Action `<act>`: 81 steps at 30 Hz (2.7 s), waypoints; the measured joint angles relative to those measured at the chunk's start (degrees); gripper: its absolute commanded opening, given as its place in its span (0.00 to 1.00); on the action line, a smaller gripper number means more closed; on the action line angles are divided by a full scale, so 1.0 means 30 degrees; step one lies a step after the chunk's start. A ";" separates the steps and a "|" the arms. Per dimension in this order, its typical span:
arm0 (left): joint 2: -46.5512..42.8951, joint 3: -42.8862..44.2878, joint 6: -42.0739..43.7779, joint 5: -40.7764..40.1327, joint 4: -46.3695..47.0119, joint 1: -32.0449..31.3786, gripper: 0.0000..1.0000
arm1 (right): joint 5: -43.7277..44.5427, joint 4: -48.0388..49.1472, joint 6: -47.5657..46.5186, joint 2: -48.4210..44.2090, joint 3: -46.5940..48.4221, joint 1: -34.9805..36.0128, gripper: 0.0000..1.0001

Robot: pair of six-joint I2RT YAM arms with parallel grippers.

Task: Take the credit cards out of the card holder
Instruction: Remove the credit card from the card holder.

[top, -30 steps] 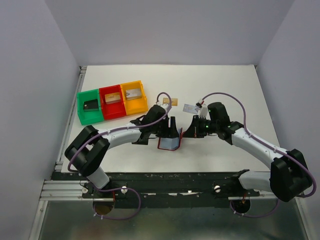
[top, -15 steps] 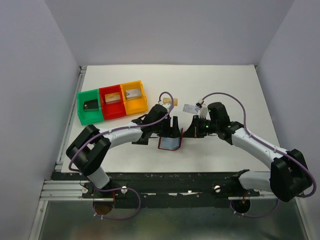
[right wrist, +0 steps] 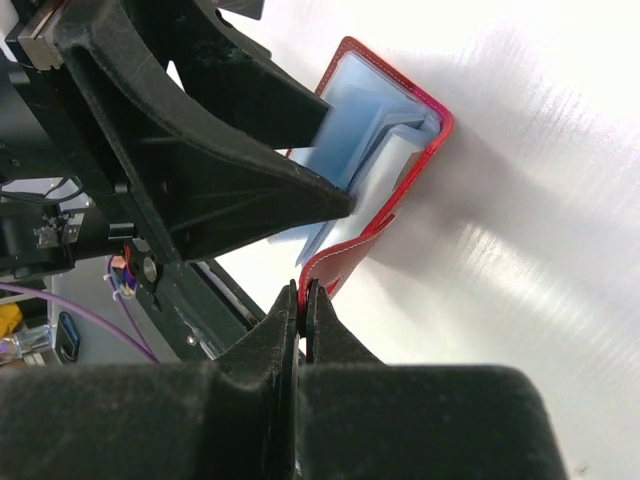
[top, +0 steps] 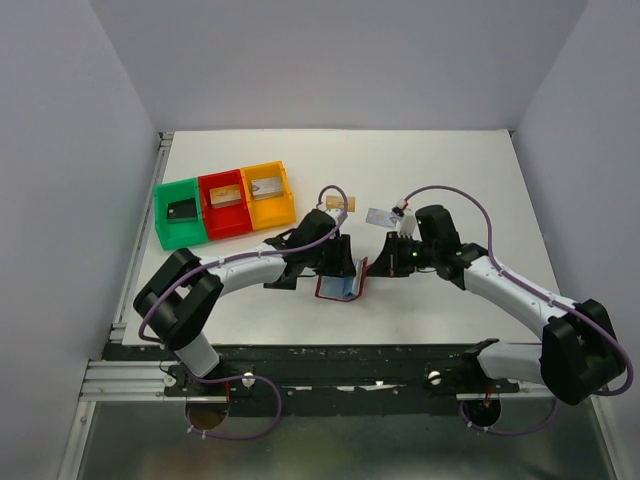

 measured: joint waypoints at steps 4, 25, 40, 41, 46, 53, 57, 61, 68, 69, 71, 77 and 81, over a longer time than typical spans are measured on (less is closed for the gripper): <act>-0.0022 -0.0007 -0.0007 -0.0291 -0.0321 0.0000 0.58 | 0.0044 -0.0270 -0.0175 -0.0124 0.0000 0.0000 0.00; -0.0801 -0.0226 0.0109 -0.2113 -0.1683 0.0000 0.81 | 0.0102 -0.0379 -0.0364 -0.0189 0.0000 0.0000 0.00; -0.1319 -0.0182 0.0729 -0.3949 -0.3075 0.0000 0.86 | 0.0452 -0.0415 -0.0466 -0.0189 0.0000 0.0000 0.00; -0.1406 -0.0182 0.0736 -0.4029 -0.3133 0.0000 0.86 | 0.0568 -0.0444 -0.0466 -0.0189 0.0000 0.0000 0.00; -0.2208 -0.0240 0.0729 -0.4065 -0.3053 0.0000 0.89 | 0.1443 -0.0583 -0.0437 -0.0189 -0.0029 0.0000 0.00; -0.2994 -0.0648 0.0685 -0.3504 -0.2404 0.0022 0.98 | 0.2659 -0.0634 -0.0095 0.0087 -0.0627 0.0000 0.00; -0.3446 -0.0743 0.0539 -0.3366 -0.2237 0.0044 0.99 | 0.3111 -0.0670 0.0095 0.0612 -0.0918 0.0000 0.00; -0.3628 -0.1027 0.0328 -0.3286 -0.1960 0.0175 0.99 | 0.3388 -0.0707 0.0226 0.1013 -0.1027 0.0000 0.00; -0.3614 -0.2084 -0.0270 -0.2980 -0.1829 0.0838 0.98 | 0.3781 -0.0699 0.0364 0.1785 -0.1275 -0.0007 0.00; -0.3614 -0.2178 -0.0328 -0.2900 -0.1829 0.0940 0.97 | 0.3810 -0.0699 0.0379 0.1887 -0.1319 -0.0007 0.00; -0.3592 -0.2229 -0.0379 -0.2754 -0.1800 0.1064 0.95 | 0.3825 -0.0685 0.0415 0.2069 -0.1421 -0.0007 0.00; -0.3009 -0.2229 -0.0350 -0.1851 -0.1100 0.1093 0.92 | 0.3825 -0.0656 0.0510 0.2244 -0.1559 -0.0007 0.00; -0.2535 -0.2229 -0.0342 -0.1413 -0.0962 0.1093 0.92 | 0.3825 -0.0627 0.0517 0.2244 -0.1559 -0.0007 0.00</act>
